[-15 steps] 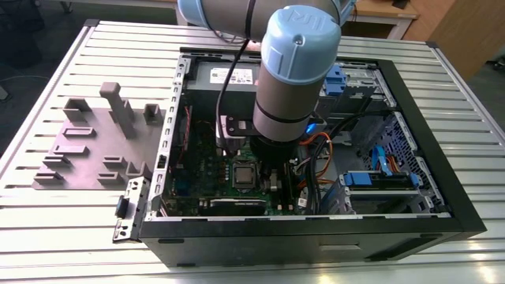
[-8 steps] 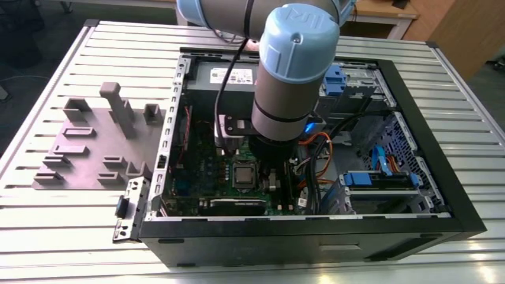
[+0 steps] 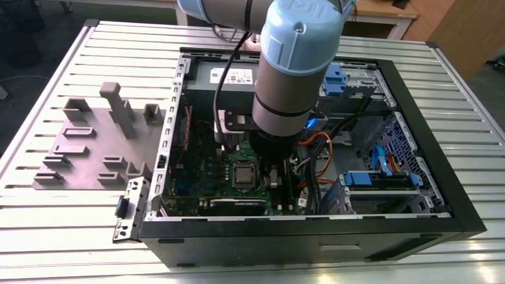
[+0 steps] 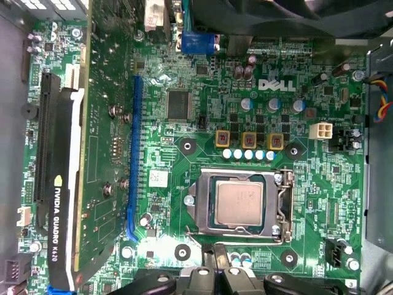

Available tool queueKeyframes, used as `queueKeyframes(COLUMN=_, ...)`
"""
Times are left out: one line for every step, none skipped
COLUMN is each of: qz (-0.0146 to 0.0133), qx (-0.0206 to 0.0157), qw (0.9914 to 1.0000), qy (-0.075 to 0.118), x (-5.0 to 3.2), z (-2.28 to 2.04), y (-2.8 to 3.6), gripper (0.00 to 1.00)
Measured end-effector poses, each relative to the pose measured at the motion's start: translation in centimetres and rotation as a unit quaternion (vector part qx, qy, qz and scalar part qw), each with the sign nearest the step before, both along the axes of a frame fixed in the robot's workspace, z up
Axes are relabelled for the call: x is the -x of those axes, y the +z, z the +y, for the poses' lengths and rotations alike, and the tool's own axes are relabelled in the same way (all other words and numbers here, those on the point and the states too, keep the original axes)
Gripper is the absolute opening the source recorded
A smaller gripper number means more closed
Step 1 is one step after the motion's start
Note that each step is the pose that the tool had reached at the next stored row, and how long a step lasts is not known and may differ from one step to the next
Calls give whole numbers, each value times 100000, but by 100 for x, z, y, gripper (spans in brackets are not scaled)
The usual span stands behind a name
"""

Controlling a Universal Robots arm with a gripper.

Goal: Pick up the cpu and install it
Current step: 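Install the first cpu locking lever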

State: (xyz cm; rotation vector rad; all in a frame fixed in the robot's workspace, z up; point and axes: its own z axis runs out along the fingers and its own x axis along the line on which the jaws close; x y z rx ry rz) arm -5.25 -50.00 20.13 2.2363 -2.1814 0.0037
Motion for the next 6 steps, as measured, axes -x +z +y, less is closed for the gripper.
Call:
queueKeyframes(qz=-4, qx=-7, qw=100000, qy=0, x=0, z=0, y=0, gripper=11)
queueKeyframes(qz=-3, qx=-3, qw=100000, qy=1, x=0, z=0, y=0, gripper=11)
queueKeyframes(qz=-1, qx=6, qw=100000, qy=2, x=0, z=0, y=1, gripper=11)
queueKeyframes(qz=1, qx=5, qw=100000, qy=0, x=0, z=0, y=1, gripper=11)
queueKeyframes(qz=-2, qx=3, qw=100000, qy=0, x=0, z=0, y=1, gripper=11)
queueKeyframes(qz=1, qx=4, qw=100000, qy=1, x=0, z=0, y=2, gripper=11)
